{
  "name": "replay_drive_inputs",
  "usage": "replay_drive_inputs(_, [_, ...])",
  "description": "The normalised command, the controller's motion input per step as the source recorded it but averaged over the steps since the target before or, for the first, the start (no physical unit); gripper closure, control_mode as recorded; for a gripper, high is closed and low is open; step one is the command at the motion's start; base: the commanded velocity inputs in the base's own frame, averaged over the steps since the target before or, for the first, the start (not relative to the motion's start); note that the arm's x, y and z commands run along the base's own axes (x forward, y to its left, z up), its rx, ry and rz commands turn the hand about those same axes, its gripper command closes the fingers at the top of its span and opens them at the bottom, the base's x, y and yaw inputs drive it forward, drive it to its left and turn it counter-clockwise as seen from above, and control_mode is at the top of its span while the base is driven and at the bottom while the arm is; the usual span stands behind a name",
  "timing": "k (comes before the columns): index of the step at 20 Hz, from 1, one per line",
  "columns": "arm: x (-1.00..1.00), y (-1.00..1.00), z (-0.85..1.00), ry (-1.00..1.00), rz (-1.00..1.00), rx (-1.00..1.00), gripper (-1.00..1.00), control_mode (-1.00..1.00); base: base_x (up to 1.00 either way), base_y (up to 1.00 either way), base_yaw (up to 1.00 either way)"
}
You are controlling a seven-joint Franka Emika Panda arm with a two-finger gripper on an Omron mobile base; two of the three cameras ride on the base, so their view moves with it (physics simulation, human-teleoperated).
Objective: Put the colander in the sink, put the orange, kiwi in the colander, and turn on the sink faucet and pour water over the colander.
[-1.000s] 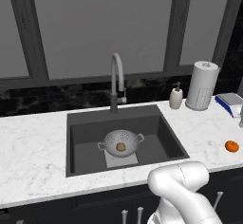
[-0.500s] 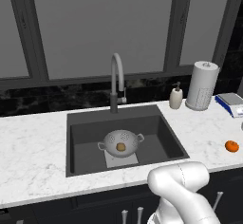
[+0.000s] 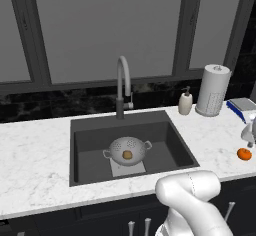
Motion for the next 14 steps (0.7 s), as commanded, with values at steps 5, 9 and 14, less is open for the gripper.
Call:
replay_drive_inputs(5, [0.25, -0.55, -0.45, 0.02, 0.00, 0.03, -1.00, -1.00, 0.00, 0.00, 0.00])
replay_drive_inputs(9, [0.29, -0.43, -0.35, 0.00, 0.00, 0.04, -1.00, -1.00, 0.00, 0.00, 0.00])
replay_drive_inputs(14, [0.38, -0.11, -0.29, 0.00, 0.01, 0.00, -1.00, -1.00, 0.00, 0.00, 0.00])
